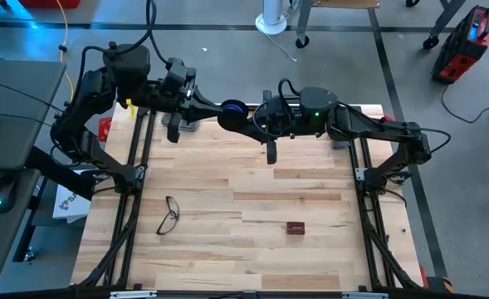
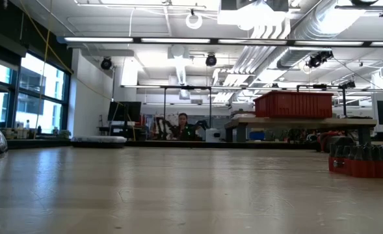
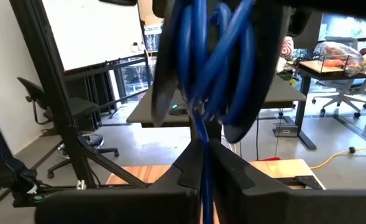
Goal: Coil cords
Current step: Coil the blue wire onto the spool
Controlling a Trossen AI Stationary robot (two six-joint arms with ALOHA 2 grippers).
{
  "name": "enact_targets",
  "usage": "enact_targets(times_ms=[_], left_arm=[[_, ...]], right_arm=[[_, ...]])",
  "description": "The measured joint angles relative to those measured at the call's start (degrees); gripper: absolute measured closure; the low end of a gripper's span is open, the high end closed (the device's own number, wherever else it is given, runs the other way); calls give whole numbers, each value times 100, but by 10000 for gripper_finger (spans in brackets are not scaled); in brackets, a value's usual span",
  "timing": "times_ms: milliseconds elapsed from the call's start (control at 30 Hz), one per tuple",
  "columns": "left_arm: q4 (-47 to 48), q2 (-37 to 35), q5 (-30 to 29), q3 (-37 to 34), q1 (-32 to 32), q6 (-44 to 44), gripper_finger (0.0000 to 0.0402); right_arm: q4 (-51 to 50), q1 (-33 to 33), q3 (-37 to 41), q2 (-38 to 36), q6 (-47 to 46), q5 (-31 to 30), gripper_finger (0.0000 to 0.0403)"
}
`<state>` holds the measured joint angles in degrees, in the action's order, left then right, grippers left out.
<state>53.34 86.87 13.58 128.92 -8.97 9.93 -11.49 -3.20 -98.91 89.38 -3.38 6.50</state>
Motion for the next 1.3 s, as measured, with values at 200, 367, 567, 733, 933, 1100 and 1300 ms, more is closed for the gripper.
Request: enact_targets(times_ms=[200, 367, 567, 733, 933, 1100, 1300], left_arm=[[-48, 4, 10, 0, 2, 57, 401], [-105, 50, 180, 2, 2, 372, 401], [-135, -39, 230, -7, 0, 652, 401], [-523, -128, 175, -9, 3, 652, 401], [-965, -140, 115, -9, 0, 652, 401], [-352, -184, -346, -9, 3, 523, 401], [-73, -385, -1048, -9, -4, 267, 401]], right_arm=[[173, 0, 1, 0, -143, 0, 345], [247, 0, 2, 0, -209, 9, 298], [301, 0, 4, -12, -177, 333, 278], [310, 0, 2, -13, -198, 358, 277], [289, 0, 2, -17, -58, 354, 277], [-142, 0, 2, -157, 237, 337, 277], [-718, -17, 1, -297, 434, 215, 277]])
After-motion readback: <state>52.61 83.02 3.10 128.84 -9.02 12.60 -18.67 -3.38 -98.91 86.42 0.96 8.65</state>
